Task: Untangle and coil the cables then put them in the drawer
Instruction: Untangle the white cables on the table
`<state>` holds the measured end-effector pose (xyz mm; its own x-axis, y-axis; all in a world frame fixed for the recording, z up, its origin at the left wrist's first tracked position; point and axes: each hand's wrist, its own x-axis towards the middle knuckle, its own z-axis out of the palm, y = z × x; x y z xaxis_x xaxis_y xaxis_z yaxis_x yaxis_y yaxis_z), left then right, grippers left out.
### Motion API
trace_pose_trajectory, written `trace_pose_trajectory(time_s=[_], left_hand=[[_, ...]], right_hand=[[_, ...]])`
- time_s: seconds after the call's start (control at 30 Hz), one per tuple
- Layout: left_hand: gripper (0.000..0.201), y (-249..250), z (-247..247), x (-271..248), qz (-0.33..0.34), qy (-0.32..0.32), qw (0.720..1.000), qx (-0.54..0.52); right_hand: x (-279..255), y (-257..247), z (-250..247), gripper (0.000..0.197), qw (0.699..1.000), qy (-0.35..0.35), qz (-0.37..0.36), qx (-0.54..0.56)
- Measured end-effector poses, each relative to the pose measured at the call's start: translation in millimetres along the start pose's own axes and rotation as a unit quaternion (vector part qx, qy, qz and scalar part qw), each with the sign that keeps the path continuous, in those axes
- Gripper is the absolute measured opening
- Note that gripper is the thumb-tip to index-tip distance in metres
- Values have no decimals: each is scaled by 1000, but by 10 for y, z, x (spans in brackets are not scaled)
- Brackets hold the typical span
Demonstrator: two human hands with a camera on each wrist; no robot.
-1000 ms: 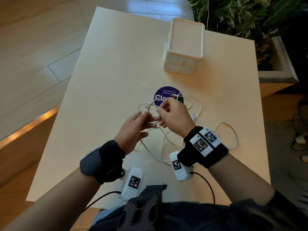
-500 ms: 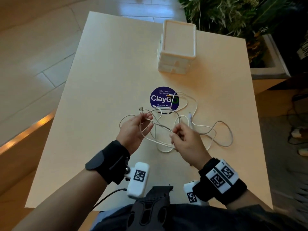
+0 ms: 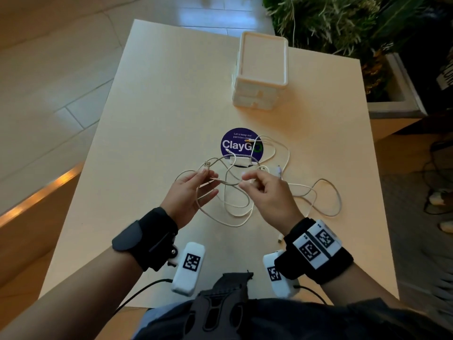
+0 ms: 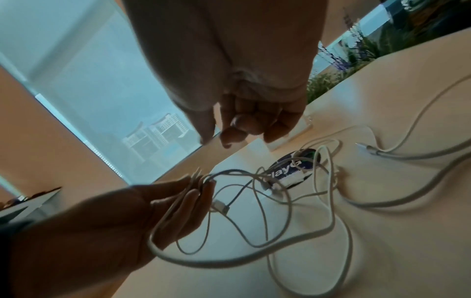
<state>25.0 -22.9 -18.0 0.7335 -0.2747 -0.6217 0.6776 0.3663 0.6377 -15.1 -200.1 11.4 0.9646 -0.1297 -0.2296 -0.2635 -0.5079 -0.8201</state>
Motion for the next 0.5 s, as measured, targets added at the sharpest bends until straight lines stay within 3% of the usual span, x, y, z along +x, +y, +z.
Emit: trace_pose_trajectory(time_s=[0.13, 0.33, 0.43, 0.5], left_hand=[[24, -30, 81, -71, -4, -60, 997, 39], [30, 3, -88, -98, -25, -95, 994, 55], [38, -5, -136, -113, -30, -117, 990, 77], [34, -15, -138, -110, -27, -132, 987, 92]], right_hand=[[4, -68, 132, 21, 998, -26, -53, -37], [97, -29, 103, 11, 999, -15, -40, -34], [98, -35, 143, 28, 994, -67, -65, -50], [113, -45, 202, 27, 993, -77, -79, -43]])
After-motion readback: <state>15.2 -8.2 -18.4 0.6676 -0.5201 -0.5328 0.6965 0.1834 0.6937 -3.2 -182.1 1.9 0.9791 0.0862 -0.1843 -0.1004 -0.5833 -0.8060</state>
